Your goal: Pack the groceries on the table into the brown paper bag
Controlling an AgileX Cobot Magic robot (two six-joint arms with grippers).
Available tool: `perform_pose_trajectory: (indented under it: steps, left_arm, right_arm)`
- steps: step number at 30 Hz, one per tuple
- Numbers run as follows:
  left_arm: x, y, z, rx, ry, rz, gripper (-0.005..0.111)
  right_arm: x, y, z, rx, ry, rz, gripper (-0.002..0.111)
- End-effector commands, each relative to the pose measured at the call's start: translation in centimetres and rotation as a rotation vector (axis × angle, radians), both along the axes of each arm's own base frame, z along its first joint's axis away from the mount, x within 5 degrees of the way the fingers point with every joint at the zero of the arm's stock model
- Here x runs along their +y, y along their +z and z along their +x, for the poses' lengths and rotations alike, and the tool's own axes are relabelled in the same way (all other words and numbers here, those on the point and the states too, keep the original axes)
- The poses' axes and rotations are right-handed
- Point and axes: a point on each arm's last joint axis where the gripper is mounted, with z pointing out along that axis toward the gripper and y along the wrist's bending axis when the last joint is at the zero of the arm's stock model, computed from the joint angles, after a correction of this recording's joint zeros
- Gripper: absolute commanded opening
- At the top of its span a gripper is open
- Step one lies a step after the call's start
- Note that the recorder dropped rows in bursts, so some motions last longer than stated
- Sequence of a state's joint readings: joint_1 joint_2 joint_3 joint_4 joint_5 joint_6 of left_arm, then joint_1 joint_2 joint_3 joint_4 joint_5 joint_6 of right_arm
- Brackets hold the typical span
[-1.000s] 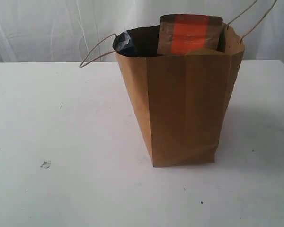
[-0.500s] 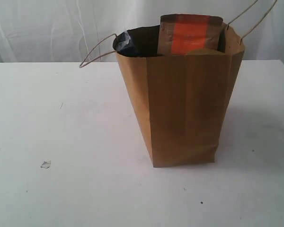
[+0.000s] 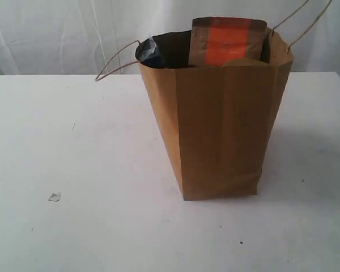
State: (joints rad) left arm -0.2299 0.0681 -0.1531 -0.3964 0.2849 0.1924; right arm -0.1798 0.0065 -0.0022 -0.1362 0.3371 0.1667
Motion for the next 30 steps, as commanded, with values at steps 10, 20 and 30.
perform_pose_trajectory:
  steps: [10,20,30]
  left_arm:
    - [0.0,-0.1,-0.1,-0.002,-0.003,-0.012,0.0]
    - [0.0,-0.1,-0.1,-0.002,-0.003,-0.012,0.0]
    - [3.0,1.7,2.5,-0.208,0.412,0.159,0.0]
  right_arm:
    - [0.2,-0.1,0.0,0.001,0.051,-0.016,0.0]
    - [0.2,-0.1,0.0,0.001,0.051,-0.016,0.0]
    - [0.2,-0.1,0.0,0.001,0.051,-0.016,0.0]
